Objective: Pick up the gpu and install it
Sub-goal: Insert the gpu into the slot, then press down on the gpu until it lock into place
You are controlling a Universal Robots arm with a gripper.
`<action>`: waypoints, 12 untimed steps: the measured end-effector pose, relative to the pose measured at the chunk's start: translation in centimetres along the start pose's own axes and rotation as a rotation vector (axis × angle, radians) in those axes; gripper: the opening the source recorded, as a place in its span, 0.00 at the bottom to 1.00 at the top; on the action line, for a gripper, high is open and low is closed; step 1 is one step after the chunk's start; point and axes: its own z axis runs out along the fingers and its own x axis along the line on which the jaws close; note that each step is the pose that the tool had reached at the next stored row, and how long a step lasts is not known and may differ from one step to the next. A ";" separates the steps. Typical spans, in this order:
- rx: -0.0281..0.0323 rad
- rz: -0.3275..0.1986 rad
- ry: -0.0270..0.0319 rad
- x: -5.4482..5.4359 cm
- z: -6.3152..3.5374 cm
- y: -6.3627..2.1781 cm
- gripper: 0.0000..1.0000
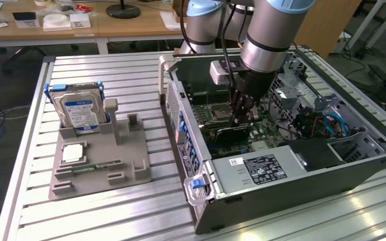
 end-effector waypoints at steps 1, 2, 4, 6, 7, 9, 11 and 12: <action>0.0000 0.000 0.0001 0.0 0.00 0.00 0.11; 0.0000 0.000 0.0001 0.0 0.00 0.00 0.11; 0.0000 0.000 0.0000 0.0 0.00 0.00 0.11; 0.0000 0.000 0.0000 0.0 0.00 0.00 0.11; 0.0000 0.000 0.0000 0.0 0.00 0.00 0.11; 0.0000 0.000 0.0001 0.0 0.00 0.00 0.11; 0.0000 0.000 0.0000 0.0 0.00 0.00 0.11; 0.0000 0.000 0.0000 0.0 0.00 0.00 0.11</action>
